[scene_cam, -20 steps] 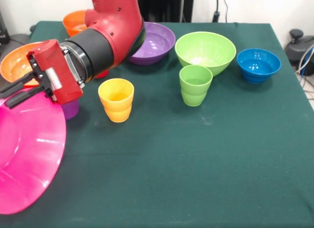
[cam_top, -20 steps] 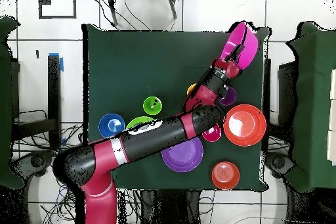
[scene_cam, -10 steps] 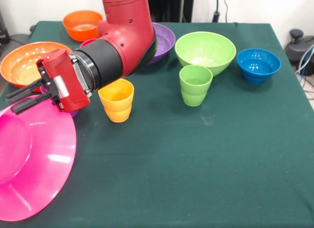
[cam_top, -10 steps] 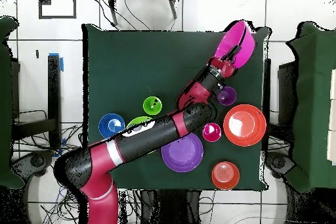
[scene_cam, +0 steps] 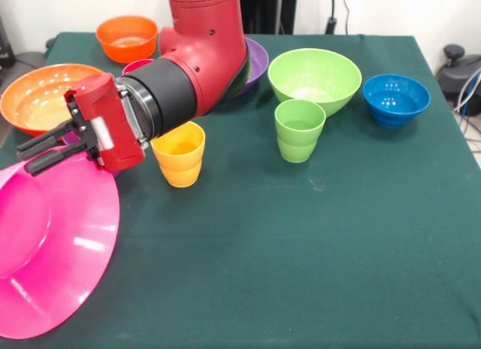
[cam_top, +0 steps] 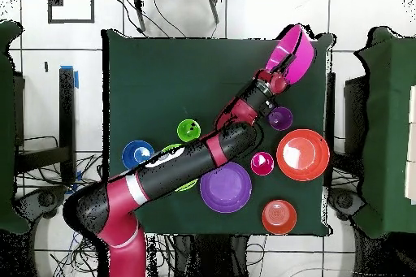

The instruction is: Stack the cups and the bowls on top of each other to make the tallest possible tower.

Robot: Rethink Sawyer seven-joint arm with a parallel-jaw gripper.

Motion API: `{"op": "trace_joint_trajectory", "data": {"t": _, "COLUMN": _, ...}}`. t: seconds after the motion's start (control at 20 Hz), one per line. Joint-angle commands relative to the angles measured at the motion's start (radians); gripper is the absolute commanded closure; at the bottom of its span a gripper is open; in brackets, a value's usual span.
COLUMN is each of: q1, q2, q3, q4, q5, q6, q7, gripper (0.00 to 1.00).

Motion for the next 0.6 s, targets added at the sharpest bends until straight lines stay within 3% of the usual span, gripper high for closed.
{"op": "trace_joint_trajectory", "data": {"t": 0.05, "q1": 0.004, "q2": -0.071, "q3": 0.124, "q4": -0.191, "q5": -0.278, "q6": -0.016, "q7": 0.059, "gripper": 1.0}}
{"op": "trace_joint_trajectory", "data": {"t": 0.1, "q1": 0.002, "q2": -0.088, "q3": 0.138, "q4": -0.194, "q5": -0.326, "q6": -0.035, "q7": 0.074, "gripper": 1.0}}
{"op": "trace_joint_trajectory", "data": {"t": 0.25, "q1": 0.008, "q2": -0.098, "q3": 0.153, "q4": -0.181, "q5": -0.363, "q6": -0.075, "q7": 0.097, "gripper": 1.0}}
{"op": "trace_joint_trajectory", "data": {"t": 0.6, "q1": 0.025, "q2": -0.19, "q3": 0.256, "q4": -0.162, "q5": -0.572, "q6": -0.221, "q7": 0.183, "gripper": 1.0}}
